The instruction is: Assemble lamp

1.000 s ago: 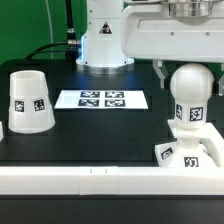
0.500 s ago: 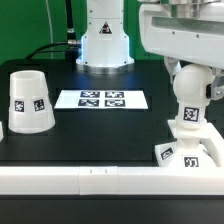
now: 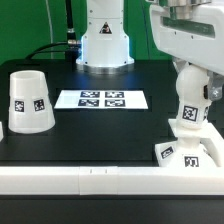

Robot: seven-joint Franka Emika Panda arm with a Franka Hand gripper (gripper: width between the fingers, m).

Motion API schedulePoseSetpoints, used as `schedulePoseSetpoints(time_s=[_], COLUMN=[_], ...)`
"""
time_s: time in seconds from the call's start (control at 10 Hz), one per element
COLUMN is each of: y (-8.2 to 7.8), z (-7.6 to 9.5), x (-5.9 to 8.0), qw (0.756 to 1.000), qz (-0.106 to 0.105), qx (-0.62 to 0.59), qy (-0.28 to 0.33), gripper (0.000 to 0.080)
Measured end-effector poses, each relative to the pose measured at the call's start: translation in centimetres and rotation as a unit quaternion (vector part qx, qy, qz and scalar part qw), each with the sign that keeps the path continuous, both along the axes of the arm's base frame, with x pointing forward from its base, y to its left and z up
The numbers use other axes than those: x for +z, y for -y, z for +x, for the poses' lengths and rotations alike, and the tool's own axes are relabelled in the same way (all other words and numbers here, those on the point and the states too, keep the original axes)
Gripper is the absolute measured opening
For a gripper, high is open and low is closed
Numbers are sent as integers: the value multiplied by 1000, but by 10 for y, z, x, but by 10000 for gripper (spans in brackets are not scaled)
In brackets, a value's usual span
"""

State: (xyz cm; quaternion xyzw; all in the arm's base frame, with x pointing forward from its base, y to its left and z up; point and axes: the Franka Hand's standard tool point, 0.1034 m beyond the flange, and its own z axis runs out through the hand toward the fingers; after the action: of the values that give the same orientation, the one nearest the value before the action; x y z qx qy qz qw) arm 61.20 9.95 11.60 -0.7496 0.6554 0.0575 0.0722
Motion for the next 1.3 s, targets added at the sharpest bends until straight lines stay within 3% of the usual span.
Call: schedulePoseSetpoints(time_s=[0.3, 0.5, 0.7, 1.1, 1.3], y=[-4, -5, -4, -4, -4], z=[0, 0, 0, 0, 0], x=[1, 1, 0, -1, -1], qw=[999, 1000, 997, 966, 940], qz=[5, 5, 3, 0, -1], qx=[-49, -14, 81, 252, 335], qy=[-7, 0, 16, 52, 67], gripper=[577, 685, 697, 698, 698])
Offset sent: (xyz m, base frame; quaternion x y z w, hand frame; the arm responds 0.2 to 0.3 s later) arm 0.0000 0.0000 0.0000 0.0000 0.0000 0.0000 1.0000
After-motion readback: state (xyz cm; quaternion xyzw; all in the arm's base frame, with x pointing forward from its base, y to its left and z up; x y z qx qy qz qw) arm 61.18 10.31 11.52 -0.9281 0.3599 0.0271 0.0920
